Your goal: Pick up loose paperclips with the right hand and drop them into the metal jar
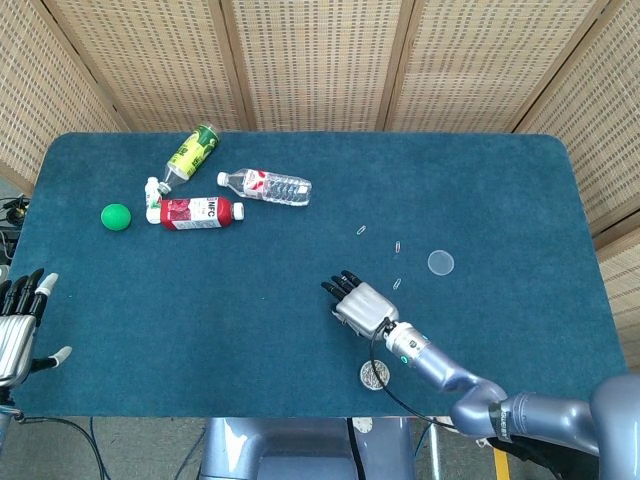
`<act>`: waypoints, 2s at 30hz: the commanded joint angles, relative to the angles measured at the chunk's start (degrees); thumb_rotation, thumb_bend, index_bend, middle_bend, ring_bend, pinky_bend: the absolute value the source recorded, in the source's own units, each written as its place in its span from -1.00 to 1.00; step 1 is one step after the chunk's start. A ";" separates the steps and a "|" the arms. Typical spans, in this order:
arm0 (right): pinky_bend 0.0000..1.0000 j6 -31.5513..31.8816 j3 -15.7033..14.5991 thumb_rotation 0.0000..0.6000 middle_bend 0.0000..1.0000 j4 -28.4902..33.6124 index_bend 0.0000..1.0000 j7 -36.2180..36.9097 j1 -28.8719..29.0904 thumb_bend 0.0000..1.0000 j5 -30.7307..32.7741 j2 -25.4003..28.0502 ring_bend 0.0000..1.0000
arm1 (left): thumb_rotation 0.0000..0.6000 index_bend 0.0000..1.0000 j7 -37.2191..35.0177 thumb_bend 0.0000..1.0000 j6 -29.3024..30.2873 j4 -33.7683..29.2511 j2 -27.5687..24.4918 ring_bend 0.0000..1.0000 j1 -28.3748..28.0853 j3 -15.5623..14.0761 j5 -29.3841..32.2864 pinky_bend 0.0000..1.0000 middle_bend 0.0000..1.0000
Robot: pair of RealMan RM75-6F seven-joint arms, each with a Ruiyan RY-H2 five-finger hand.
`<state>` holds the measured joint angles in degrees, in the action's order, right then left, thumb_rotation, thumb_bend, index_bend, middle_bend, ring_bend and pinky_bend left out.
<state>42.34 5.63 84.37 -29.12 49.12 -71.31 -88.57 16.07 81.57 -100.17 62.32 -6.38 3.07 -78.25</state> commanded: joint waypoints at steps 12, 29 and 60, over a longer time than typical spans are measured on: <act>-0.90 0.37 -0.11 1.00 -0.91 -4.11 -0.12 -3.04 1.82 0.67 4.06 -4.01 -1.00 | 1.00 -1.00 -0.01 -1.00 0.01 -0.10 -0.01 -1.00 -0.12 -0.03 0.09 -1.00 -1.00; -0.90 1.25 -2.40 1.00 -0.91 -3.92 -0.12 -7.85 1.99 0.67 9.31 -2.82 -1.00 | 1.00 -1.00 -0.18 -1.00 0.27 -0.23 -0.17 -1.00 -0.07 -0.26 -0.41 -1.00 -1.00; -0.88 3.02 -1.86 1.00 -0.91 -5.83 -0.12 -5.56 2.81 0.69 8.84 -6.81 -1.00 | 1.00 -1.00 -0.39 -1.00 0.47 -0.10 -0.13 -1.00 0.01 -0.33 -0.52 -1.00 -1.00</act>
<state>45.43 3.71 78.66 -34.63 51.86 -62.59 -95.26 15.68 82.03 -100.27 62.18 -6.37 2.75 -78.77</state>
